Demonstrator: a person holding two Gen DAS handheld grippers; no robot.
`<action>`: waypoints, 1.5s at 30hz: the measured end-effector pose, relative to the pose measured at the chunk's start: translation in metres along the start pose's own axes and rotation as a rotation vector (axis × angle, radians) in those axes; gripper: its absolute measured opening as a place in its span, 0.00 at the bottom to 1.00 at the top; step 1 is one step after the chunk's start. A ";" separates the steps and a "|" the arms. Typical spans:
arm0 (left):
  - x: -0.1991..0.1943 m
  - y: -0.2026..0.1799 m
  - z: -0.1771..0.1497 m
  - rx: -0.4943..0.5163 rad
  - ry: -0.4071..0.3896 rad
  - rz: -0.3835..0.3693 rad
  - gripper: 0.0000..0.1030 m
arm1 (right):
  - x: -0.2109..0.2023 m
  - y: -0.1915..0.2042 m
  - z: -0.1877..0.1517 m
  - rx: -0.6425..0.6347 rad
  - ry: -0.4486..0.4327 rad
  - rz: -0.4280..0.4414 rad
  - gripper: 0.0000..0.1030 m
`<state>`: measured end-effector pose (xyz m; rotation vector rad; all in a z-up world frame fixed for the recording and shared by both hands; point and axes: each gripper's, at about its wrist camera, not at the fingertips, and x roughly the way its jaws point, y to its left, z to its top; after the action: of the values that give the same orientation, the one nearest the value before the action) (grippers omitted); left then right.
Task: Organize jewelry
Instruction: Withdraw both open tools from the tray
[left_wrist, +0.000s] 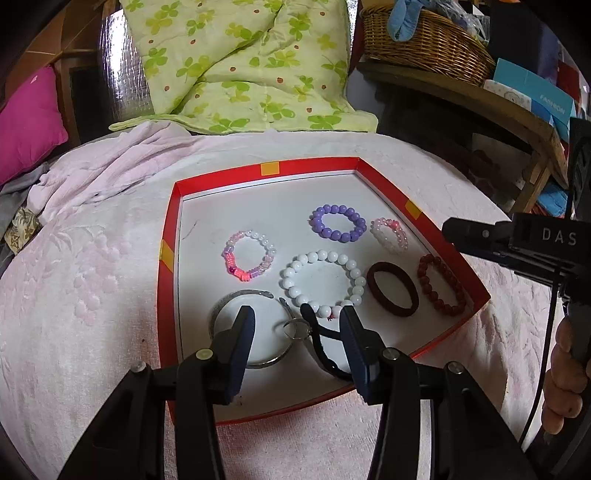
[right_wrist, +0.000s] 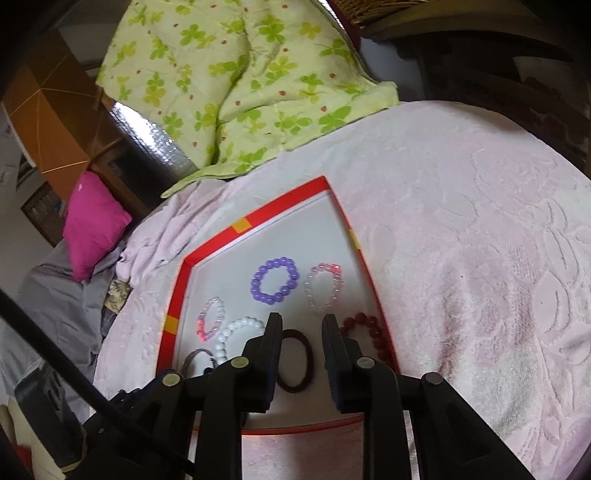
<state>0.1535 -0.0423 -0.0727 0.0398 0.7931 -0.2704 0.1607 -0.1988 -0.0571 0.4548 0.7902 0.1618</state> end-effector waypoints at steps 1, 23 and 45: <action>0.000 0.000 0.000 0.000 -0.001 0.001 0.47 | -0.001 0.002 0.000 -0.005 -0.007 -0.002 0.23; -0.036 0.015 0.002 -0.063 -0.082 0.090 0.72 | -0.017 0.015 -0.009 -0.114 -0.043 -0.089 0.44; -0.113 0.036 -0.010 -0.102 -0.233 0.252 0.73 | -0.081 0.067 -0.040 -0.304 -0.183 -0.143 0.67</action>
<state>0.0801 0.0187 -0.0026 0.0120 0.5616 0.0050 0.0773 -0.1507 0.0008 0.1222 0.6032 0.1033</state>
